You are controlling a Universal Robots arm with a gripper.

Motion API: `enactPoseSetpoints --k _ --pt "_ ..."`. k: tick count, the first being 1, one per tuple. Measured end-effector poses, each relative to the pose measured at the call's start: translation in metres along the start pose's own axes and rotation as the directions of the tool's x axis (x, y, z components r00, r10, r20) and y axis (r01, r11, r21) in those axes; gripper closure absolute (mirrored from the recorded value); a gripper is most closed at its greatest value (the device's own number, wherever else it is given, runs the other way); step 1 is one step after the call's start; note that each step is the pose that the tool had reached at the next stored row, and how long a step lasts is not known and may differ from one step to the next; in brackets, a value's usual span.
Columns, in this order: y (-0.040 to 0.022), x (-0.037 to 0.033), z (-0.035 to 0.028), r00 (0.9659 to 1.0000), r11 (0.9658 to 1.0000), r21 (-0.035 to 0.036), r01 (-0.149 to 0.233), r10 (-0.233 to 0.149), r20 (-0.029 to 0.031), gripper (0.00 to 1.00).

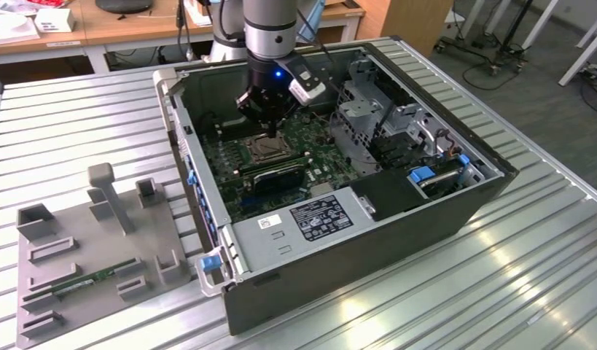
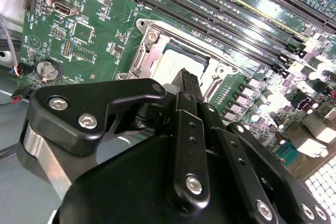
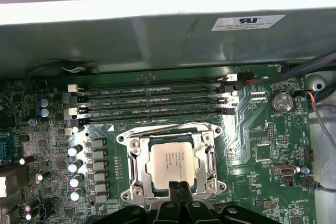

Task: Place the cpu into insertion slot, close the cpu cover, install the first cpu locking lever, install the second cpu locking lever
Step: 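Install the second cpu locking lever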

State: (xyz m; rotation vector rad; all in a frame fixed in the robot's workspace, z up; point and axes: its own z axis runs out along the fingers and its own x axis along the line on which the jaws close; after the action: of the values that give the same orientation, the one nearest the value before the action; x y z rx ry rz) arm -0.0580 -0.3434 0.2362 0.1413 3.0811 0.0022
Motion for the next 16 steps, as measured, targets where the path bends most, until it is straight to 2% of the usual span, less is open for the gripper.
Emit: enactPoseSetpoints --k 16 --pt "-0.0028 -0.0003 -0.0002 1.0 1.0 0.0 0.0 0.0 0.0 0.89"
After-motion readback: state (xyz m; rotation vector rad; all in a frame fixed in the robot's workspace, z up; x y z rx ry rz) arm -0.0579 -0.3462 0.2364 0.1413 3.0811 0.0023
